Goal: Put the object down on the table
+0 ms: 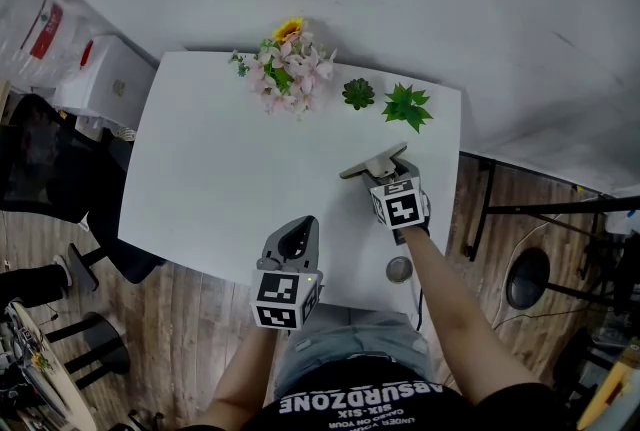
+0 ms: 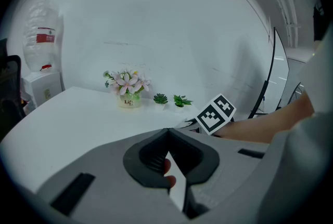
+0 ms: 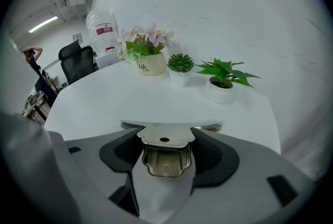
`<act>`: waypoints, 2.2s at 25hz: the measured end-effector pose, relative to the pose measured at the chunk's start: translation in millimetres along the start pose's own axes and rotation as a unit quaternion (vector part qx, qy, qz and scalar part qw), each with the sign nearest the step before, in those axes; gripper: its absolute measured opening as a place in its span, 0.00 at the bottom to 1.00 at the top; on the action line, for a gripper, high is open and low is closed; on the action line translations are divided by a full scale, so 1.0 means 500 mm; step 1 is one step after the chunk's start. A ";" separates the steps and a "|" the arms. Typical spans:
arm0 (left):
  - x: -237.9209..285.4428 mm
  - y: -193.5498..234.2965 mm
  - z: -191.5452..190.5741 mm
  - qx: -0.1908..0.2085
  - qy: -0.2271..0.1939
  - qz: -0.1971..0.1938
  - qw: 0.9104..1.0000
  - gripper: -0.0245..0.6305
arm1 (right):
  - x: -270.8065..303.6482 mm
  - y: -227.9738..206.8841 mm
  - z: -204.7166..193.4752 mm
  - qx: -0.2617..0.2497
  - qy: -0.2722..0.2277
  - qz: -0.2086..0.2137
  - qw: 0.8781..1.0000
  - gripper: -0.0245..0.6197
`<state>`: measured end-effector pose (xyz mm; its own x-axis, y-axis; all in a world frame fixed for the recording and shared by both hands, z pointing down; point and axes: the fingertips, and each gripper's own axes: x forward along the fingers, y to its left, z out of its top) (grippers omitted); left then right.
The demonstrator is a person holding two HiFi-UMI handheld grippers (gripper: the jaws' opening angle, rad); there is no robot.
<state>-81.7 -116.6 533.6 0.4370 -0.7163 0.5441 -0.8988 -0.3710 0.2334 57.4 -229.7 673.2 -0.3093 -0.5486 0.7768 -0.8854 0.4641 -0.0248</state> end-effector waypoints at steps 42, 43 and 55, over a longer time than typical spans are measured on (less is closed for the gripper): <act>-0.035 -0.022 0.020 0.008 -0.019 0.000 1.000 0.03 | 0.006 0.020 -0.024 -0.012 0.045 0.023 0.999 0.50; -0.037 -0.023 0.022 0.008 -0.020 0.000 1.000 0.03 | 0.003 0.021 -0.025 -0.013 0.046 0.024 0.999 0.51; -0.058 -0.036 0.047 0.013 -0.036 0.004 0.999 0.03 | -0.063 0.023 0.013 0.002 0.004 0.024 1.000 0.51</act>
<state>-77.5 -102.8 494.7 0.4323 -0.7594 0.4862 -0.9013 -0.3798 0.2082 54.9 -211.5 644.3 -0.3488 -0.5200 0.7797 -0.8708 0.4873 -0.0645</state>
